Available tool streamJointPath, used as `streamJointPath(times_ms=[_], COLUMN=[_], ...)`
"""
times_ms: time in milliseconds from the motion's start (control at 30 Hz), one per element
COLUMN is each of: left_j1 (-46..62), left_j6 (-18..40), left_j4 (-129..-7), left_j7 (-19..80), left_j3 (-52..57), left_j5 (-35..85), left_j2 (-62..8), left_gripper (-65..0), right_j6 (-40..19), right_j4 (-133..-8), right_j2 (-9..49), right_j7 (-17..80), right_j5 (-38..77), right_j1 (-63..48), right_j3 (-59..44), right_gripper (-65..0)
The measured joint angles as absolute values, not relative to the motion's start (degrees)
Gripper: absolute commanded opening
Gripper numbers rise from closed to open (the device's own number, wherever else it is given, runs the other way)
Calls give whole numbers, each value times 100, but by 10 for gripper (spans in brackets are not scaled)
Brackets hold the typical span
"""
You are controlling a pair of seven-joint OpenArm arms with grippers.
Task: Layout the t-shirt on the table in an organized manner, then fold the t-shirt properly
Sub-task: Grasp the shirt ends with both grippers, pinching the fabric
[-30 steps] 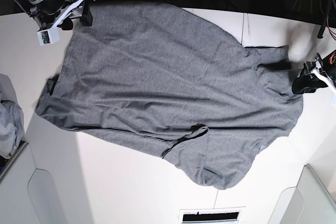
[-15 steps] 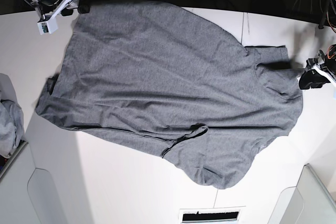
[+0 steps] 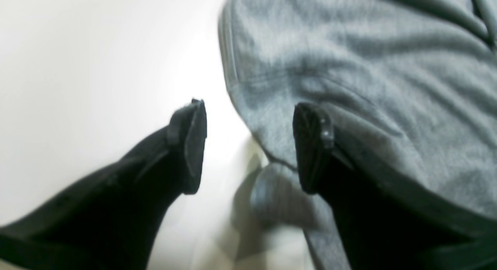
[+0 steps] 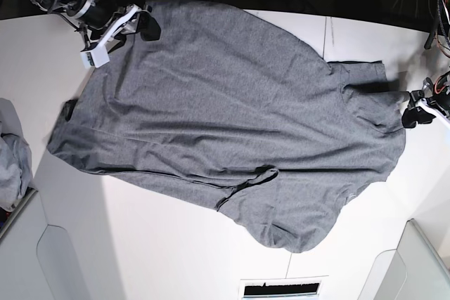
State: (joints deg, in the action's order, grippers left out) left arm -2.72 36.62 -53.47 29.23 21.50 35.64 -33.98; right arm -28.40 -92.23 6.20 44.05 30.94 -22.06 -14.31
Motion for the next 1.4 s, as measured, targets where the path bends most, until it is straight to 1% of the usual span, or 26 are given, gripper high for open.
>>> streamJointPath(times_ms=[67, 200, 433, 600, 667, 700, 733, 867, 900, 967, 1000, 1033, 1067, 1100, 1133, 1233, 1400], left_j1=[-395, -528, -827, -829, -829, -832, -829, -843, -838, -843, -843, -843, -843, -840, -838, -808, -816], left_j6=[3599, 3155, 2602, 2604, 2749, 2882, 2943, 2961, 2963, 2963, 2963, 2965, 2965, 3015, 3138, 3894, 3935], left_j4=[-5231, -5162, -5013, -5009, -5009, -5009, -5009, -5009, -5009, -5009, -5009, -5009, -5009, -5009, -5006, -5006, -5085], left_j7=[2799, 2346, 2123, 2025, 2018, 2029, 2032, 2191, 2196, 2182, 2182, 2182, 2182, 2209, 2283, 2571, 3159], left_j3=[1968, 1470, 602, 541, 541, 543, 543, 541, 541, 541, 541, 541, 543, 567, 604, 847, 1503], left_j5=[3365, 3087, 2698, 2585, 2589, 2661, 2751, 3162, 3199, 3203, 3203, 3216, 3256, 3297, 3409, 3992, 5216], left_j2=[-3400, -3398, -3310, -3155, -3109, -3092, -3061, -3009, -2985, -2965, -2961, -2954, -2954, -2954, -2956, -2980, -3118], left_gripper=[-274, -274, -274, -276, -278, -293, -337, -617, -650, -650, -650, -650, -650, -650, -650, -650, -650], right_j6=[-2858, -2875, -2875, -2875, -2875, -2875, -2875, -2875, -2875, -2875, -2875, -2875, -2864, -2845, -2838, -3068, -3210], right_j4=[-9223, -9223, -9223, -9223, -9223, -9223, -9223, -9225, -9223, -9223, -9223, -9223, -9220, -9203, -9192, -9196, -9627], right_j2=[617, 617, 617, 617, 617, 617, 617, 617, 617, 617, 617, 617, 617, 617, 617, 617, 617], right_j7=[4438, 4438, 4486, 4491, 4510, 4506, 4510, 4508, 4508, 4510, 4510, 4525, 4569, 4598, 4589, 4582, 4742], right_j5=[3087, 3089, 3096, 3114, 3114, 3116, 3118, 3122, 3133, 3175, 3177, 3173, 3131, 3109, 3124, 3144, 3363], right_j1=[-2204, -2204, -2206, -2206, -2206, -2206, -2206, -2206, -2206, -2206, -2206, -2206, -2206, -2206, -2206, -2237, -2259], right_j3=[-1406, -1406, -1406, -1406, -1406, -1406, -1406, -1406, -1406, -1406, -1406, -1406, -1406, -1406, -1406, -1406, -1406], right_gripper=[-314, -314, -314, -314, -314, -314, -314, -314, -314, -317, -345, -410, -511, -630, -650, -650, -650])
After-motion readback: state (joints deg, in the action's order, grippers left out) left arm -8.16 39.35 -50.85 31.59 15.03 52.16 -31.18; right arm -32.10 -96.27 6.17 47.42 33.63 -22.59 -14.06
